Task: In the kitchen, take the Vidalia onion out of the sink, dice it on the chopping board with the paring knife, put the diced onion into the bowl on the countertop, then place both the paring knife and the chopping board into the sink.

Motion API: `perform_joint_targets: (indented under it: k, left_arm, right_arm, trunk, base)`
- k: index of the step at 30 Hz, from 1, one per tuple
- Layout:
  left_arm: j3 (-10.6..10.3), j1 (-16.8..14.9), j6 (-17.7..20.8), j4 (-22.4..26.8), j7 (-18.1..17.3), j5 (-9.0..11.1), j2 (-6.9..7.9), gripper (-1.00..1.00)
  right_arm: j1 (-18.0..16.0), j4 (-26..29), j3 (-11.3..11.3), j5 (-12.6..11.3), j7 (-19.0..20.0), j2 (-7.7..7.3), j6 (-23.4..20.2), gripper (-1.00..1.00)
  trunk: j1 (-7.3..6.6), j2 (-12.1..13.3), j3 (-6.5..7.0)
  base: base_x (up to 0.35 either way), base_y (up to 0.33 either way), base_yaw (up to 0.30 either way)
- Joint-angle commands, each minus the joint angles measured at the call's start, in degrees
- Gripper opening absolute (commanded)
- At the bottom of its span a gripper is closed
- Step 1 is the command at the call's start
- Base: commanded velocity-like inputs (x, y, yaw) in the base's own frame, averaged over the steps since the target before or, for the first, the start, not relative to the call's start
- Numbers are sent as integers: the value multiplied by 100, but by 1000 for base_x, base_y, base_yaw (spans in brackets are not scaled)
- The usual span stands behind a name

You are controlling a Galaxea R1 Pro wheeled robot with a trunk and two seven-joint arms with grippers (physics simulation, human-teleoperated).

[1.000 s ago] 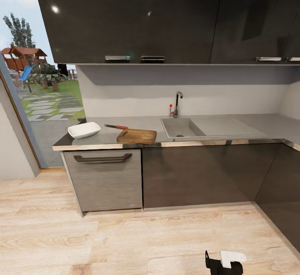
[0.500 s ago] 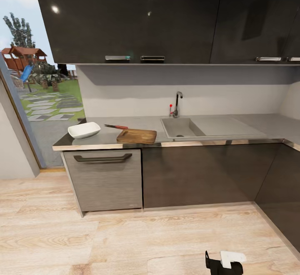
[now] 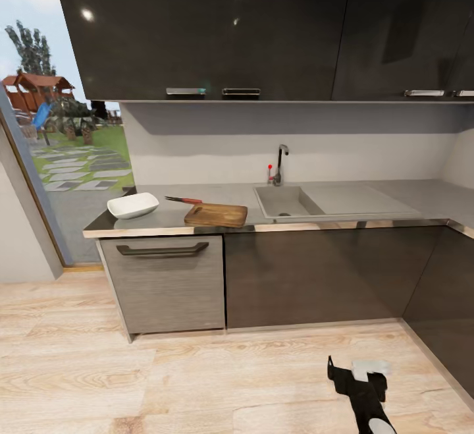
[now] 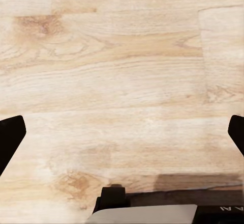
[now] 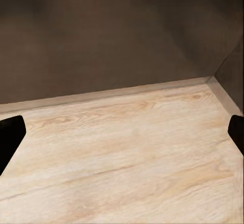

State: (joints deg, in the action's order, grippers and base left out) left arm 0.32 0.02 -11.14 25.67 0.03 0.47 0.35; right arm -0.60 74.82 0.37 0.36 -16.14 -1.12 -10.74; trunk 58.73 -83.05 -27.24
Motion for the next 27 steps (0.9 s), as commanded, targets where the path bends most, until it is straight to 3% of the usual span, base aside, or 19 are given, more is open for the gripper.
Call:
perform_joint_targets:
  k: [1, 5, 7, 14, 20, 27]
  left_arm:
    - [3, -1, -11, -4, -1, 2, 0, 100]
    - [3, 0, -11, -24, -3, 2, 0, 100]
    - [3, -1, -11, -32, -3, -1, 0, 100]
    - [3, -2, -11, -42, -3, 2, 0, 100]
    - [3, 0, -11, -45, -3, 1, 0, 100]
    - [-2, 0, -11, -45, -3, 0, 0, 100]
  right_arm:
    - [-1, 330, 10, -1, -79, -2, -255, 100]
    - [-62, 1207, 14, -1, -267, 10, -718, 100]
    - [-301, 1497, 15, -1, -388, 21, -981, 100]
    - [-1034, 1629, 15, -1, -510, 84, -1594, 100]
    - [-1833, 1641, 21, -1, -657, 108, -2239, 100]
    - [-2869, 1632, 24, -13, -711, 264, -3004, 100]
  trunk:
    - [0, -3, -6]
    - [0, -3, -6]
    - [0, -3, -6]
    - [0, -3, -6]
    - [0, -3, -6]
    - [0, -3, -6]
  base:
    - [0, 0, 0]
    - [0, 0, 0]
    - [0, 0, 0]
    - [0, 0, 0]
    - [0, 0, 0]
    - [0, 0, 0]
